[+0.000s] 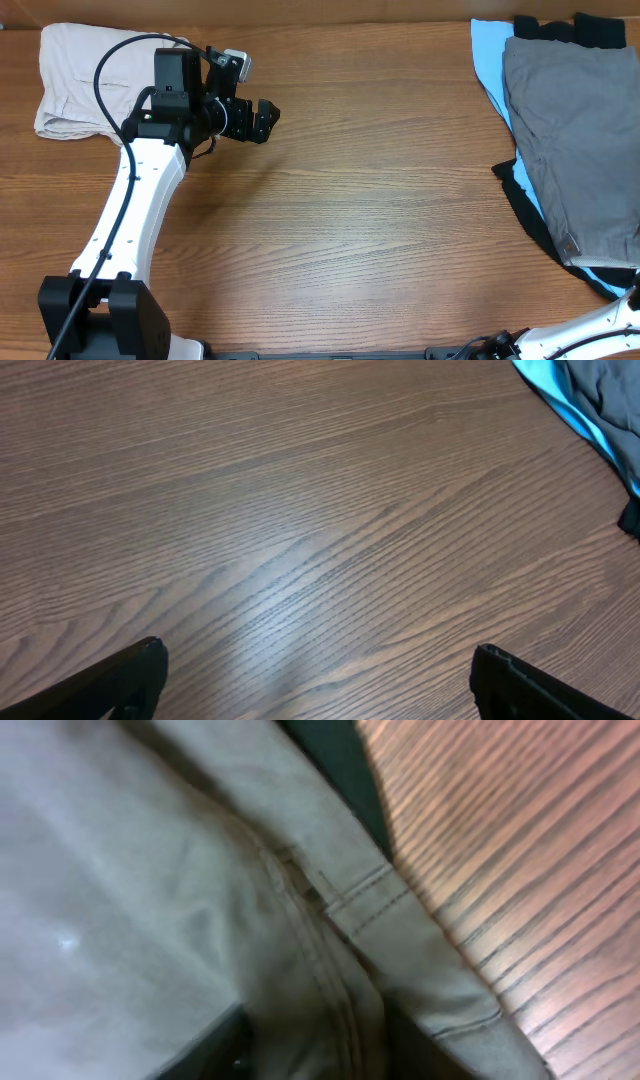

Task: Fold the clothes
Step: 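Reach the right gripper to the grey shorts on the right pile and grasp, then drag the grey shorts with the right gripper to the table center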

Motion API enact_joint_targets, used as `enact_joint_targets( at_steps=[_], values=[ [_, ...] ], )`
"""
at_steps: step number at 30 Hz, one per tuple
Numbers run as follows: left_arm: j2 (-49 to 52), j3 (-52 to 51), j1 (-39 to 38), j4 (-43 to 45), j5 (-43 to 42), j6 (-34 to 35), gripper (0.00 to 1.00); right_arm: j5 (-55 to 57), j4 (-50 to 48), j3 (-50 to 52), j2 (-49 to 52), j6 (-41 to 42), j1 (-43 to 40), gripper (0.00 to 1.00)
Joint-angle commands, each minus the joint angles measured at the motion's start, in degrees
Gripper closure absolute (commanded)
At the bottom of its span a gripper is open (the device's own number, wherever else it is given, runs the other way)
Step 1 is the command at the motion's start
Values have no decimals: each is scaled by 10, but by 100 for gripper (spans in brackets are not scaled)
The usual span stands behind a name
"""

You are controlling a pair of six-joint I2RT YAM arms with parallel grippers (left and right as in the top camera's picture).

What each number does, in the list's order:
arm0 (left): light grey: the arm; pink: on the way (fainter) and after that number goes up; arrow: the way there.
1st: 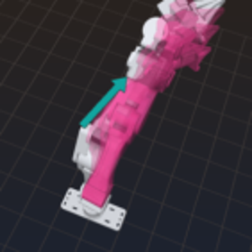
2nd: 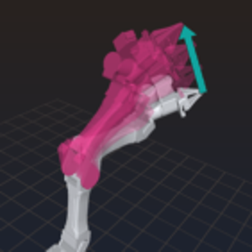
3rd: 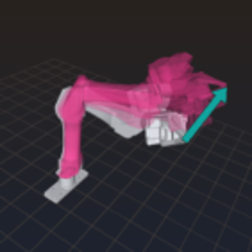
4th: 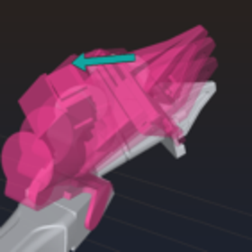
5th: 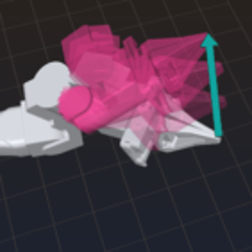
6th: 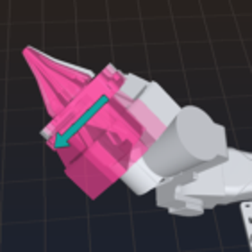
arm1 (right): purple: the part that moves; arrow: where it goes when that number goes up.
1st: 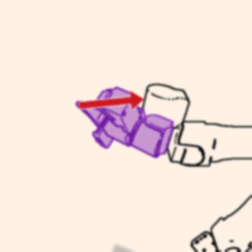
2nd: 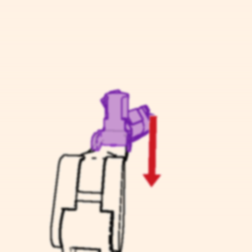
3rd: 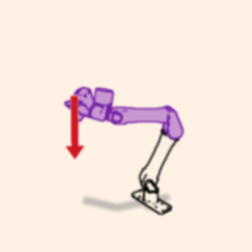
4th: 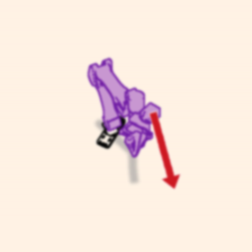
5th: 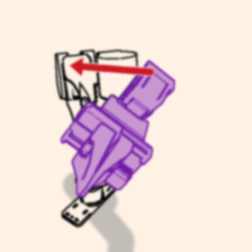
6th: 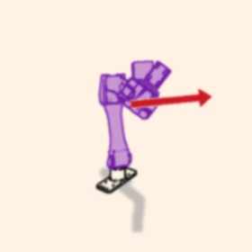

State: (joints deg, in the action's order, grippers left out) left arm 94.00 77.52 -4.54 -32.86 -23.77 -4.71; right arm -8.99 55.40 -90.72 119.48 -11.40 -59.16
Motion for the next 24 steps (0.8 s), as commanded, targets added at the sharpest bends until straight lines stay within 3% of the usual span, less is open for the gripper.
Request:
enact_joint_targets(
  at_steps=[1,5,7,9,13,18,24],
  values=[
    [5,11,-4,6,4,-13,6,-56,20,-41,1,9,7,76],
    [0,22,-4,1,-2,2,36,-174,72,-98,0,26,22,89],
    [-6,33,-3,-3,-2,11,59,-219,104,-129,0,26,37,96],
    [-16,44,-3,-3,-2,17,69,-252,140,-164,-2,24,59,96],
    [-37,67,3,-5,0,18,78,-335,215,-230,-14,-20,129,96],
    [-64,112,29,-64,42,31,91,-345,260,-272,-37,-26,263,96],
    [-94,150,84,-144,93,35,90,-328,256,-271,-42,-15,464,96]
  ],
)
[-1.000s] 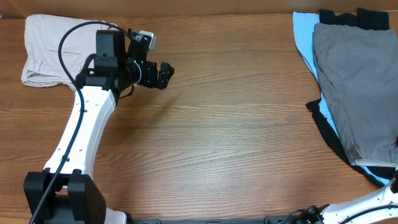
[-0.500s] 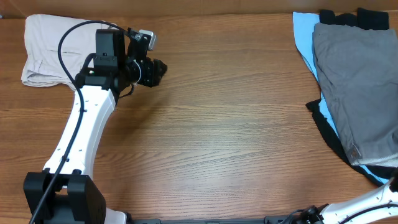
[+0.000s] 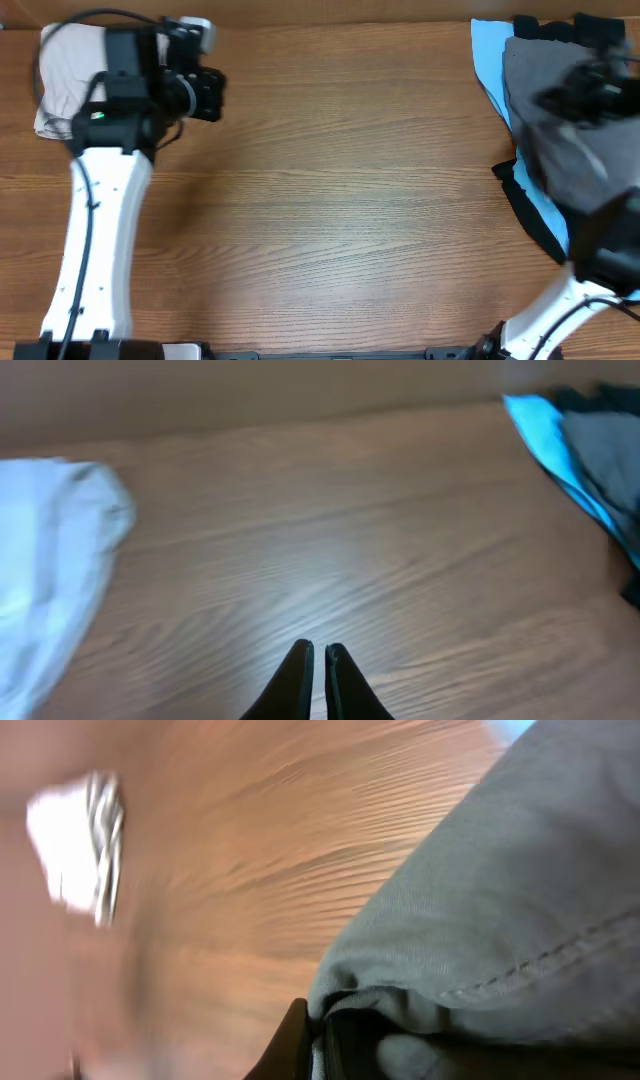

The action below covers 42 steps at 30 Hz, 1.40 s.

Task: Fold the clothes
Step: 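Drag the grey shorts with the right gripper to the table center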

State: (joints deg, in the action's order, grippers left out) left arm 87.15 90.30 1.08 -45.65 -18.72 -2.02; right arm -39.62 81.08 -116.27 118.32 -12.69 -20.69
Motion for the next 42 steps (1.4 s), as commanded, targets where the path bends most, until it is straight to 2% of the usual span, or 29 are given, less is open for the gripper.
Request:
enact_joint_targets(
  at_steps=[1,5,10,16,20,22,27,30,32,37,42],
  values=[
    [-29,22,38,-22,49,8,89,-12,-8,-16,-30,11,111,96],
    [-33,22,83,-36,73,7,80,60,-39,-15,-30,55,256,96],
    [-32,22,122,-38,73,7,75,125,-71,-14,-22,102,412,96],
    [-31,22,132,-38,109,2,70,130,-96,-14,6,137,539,96],
    [-30,21,132,-38,117,3,69,130,-101,-14,14,148,591,93],
    [-26,21,132,-38,117,3,68,130,-103,-17,13,158,603,86],
    [-12,21,131,-38,116,3,66,115,-102,-23,1,164,593,48],
    [4,21,131,-38,99,3,64,137,-99,-29,-17,164,551,39],
    [18,21,131,-38,69,3,64,193,-104,-29,-27,163,511,29],
    [57,21,121,-38,20,3,65,344,-116,-28,-13,163,441,26],
    [102,21,92,-38,17,3,62,433,-163,-28,24,159,390,23]
  ],
)
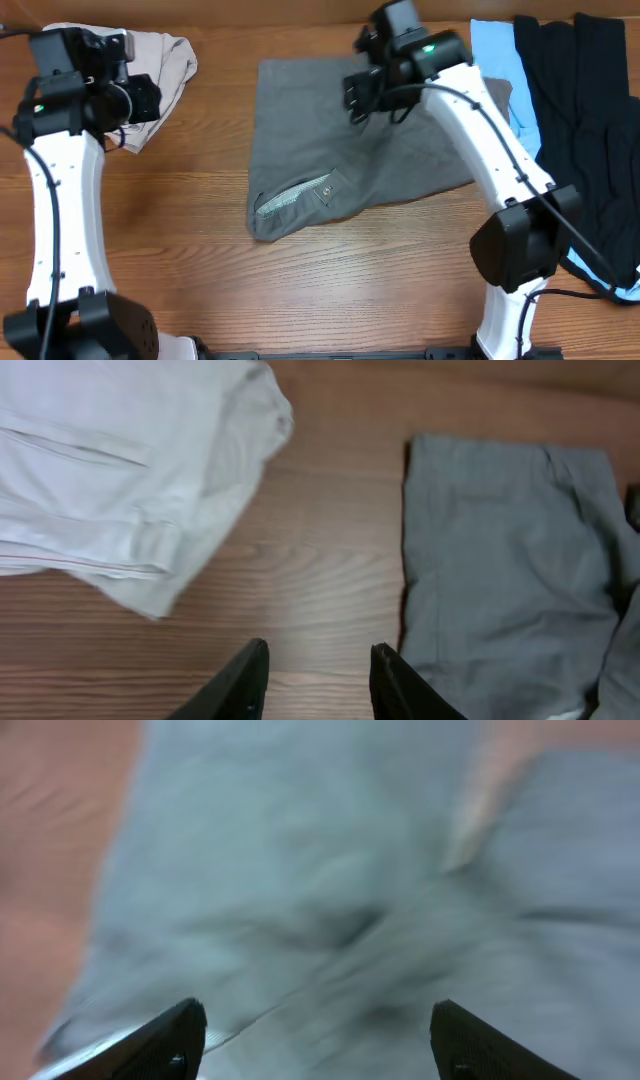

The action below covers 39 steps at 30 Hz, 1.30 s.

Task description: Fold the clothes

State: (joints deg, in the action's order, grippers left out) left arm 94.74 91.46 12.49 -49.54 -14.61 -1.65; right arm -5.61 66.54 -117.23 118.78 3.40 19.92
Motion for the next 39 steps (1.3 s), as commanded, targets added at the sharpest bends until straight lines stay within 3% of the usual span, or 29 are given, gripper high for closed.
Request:
enact_joint_targets(
  at_steps=[1,6,14,25,28,30,33,34,39],
  values=[
    [35,9,-29,2,-24,-1,61,97,-30,-19,29,-2,-24,22],
    [66,9,-57,9,-24,-1,58,91,-72,-19,85,-7,-66,17],
    [82,9,-65,16,-24,-7,54,25,-62,-17,140,-51,-92,15],
    [82,9,-65,28,-24,-13,50,-46,-72,23,150,-144,-92,23],
    [82,9,-65,30,-24,-14,49,-45,-73,28,150,-144,-92,34],
    [82,9,-65,30,-24,-14,49,-45,-74,27,150,-144,-92,53],
    [82,9,-65,30,-23,-14,50,-46,-68,22,150,-141,-94,91],
    [82,9,-65,30,-23,-14,50,-46,-62,18,150,-139,-95,96],
    [82,9,-65,31,-19,-14,51,-75,15,-45,129,-137,-101,96]
  ],
)
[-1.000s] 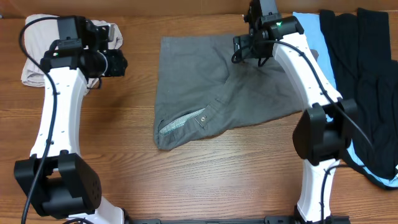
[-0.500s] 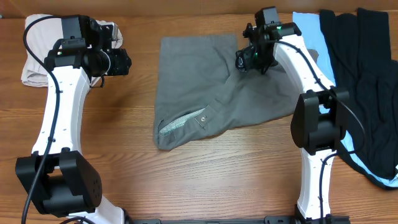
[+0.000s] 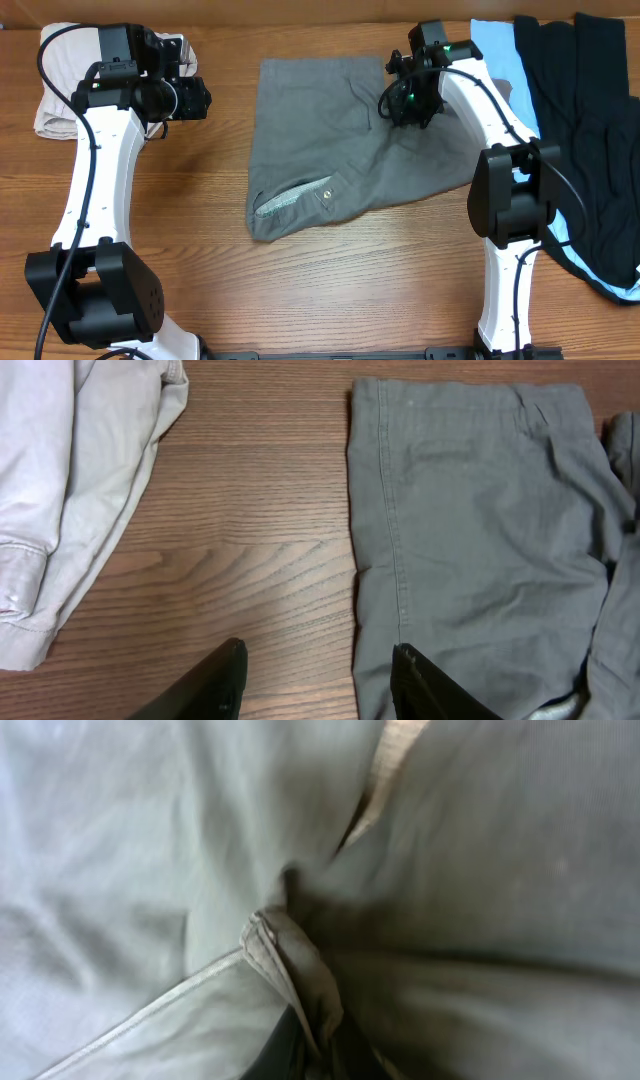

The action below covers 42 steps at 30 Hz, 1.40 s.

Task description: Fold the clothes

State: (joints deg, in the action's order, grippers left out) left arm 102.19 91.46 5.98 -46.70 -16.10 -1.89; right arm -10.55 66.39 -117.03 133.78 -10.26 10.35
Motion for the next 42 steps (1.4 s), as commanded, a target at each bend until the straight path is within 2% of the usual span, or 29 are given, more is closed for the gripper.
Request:
enact_joint_targets(
  at_steps=[1,6,12,19,22,24,27,36,38,39,40,42],
  values=[
    [7,9,0,3,-4,-12,51,-36,45,-68,-32,0,-5,96],
    [7,9,0,3,-4,-11,51,-63,175,-139,-80,17,-5,95],
    [7,9,0,2,-4,-12,50,-63,305,-142,-101,38,-2,96],
    [7,9,0,-1,-4,-13,50,-60,307,-104,-140,112,6,96],
    [7,9,0,-5,-2,-17,51,-22,306,-79,-177,148,21,96],
    [7,9,0,-7,0,-21,50,23,306,-46,-211,181,38,96],
    [7,9,0,-13,0,-25,51,32,294,30,-264,213,56,96],
    [7,9,0,-33,0,-42,55,15,181,423,-464,336,65,96],
    [8,9,0,-35,0,-46,55,15,155,490,-501,356,64,87],
    [8,9,-1,-36,0,-47,55,14,139,531,-521,363,62,73],
    [8,9,-2,-37,-1,-51,56,15,131,551,-529,370,61,51],
    [9,9,-6,-37,-1,-59,57,12,118,598,-545,378,57,27]
  ],
)
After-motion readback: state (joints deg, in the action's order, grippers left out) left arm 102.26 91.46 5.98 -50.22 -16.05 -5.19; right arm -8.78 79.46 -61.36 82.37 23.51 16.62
